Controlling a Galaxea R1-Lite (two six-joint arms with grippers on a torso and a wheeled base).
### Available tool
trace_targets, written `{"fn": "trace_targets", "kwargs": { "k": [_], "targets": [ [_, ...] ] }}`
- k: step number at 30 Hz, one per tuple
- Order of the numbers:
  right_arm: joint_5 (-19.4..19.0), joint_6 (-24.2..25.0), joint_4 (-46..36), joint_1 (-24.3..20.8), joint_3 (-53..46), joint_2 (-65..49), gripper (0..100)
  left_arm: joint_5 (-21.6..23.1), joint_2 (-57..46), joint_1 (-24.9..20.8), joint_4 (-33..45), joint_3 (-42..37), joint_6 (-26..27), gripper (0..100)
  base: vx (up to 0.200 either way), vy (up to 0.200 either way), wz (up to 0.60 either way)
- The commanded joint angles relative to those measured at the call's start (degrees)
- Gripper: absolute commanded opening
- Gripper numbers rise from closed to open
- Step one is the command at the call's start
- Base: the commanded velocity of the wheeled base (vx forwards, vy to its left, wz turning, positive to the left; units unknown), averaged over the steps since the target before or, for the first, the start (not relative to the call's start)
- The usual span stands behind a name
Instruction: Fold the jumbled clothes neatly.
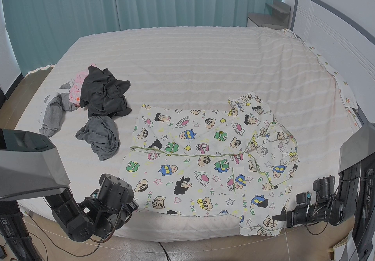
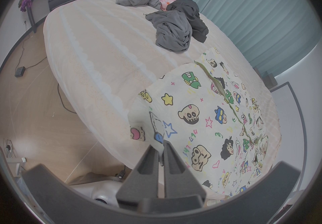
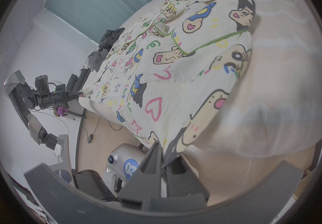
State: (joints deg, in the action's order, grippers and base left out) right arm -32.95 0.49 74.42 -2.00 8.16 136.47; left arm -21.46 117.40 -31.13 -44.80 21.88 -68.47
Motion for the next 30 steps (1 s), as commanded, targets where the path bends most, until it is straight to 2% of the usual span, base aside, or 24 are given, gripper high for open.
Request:
{"fn": "trace_targets", "kwargs": {
  "k": [1, 9, 13, 24, 30],
  "targets": [
    [-1.0, 0.0, 0.3, 0.5, -2.4, -0.2, 0, -0.1, -0.4, 0.0, 0.0, -0.6, 0.1, 0, 0.000, 0.000, 0.00],
    [-4.7, 0.0, 3.4, 0.9, -6.7, -0.4, 0, 0.0, -0.9, -0.2, 0.0, -2.5, 0.8, 0, 0.000, 0.000, 0.00],
    [-4.8, 0.0, 5.9, 0.9, -8.2, -0.1, 0, 0.1, -0.9, -0.5, -0.1, -3.5, 1.5, 0, 0.000, 0.000, 0.00],
    [-4.9, 0.0, 6.3, 0.9, -8.2, 0.3, 0, -0.1, -1.1, 0.6, -5.5, -4.9, 3.9, 0, 0.000, 0.000, 0.00],
    [-4.9, 0.0, 6.4, 0.6, -8.2, 1.6, 0, 0.2, -0.2, 0.7, -5.6, -5.6, 4.8, 0, 0.000, 0.000, 0.00]
  ]
}}
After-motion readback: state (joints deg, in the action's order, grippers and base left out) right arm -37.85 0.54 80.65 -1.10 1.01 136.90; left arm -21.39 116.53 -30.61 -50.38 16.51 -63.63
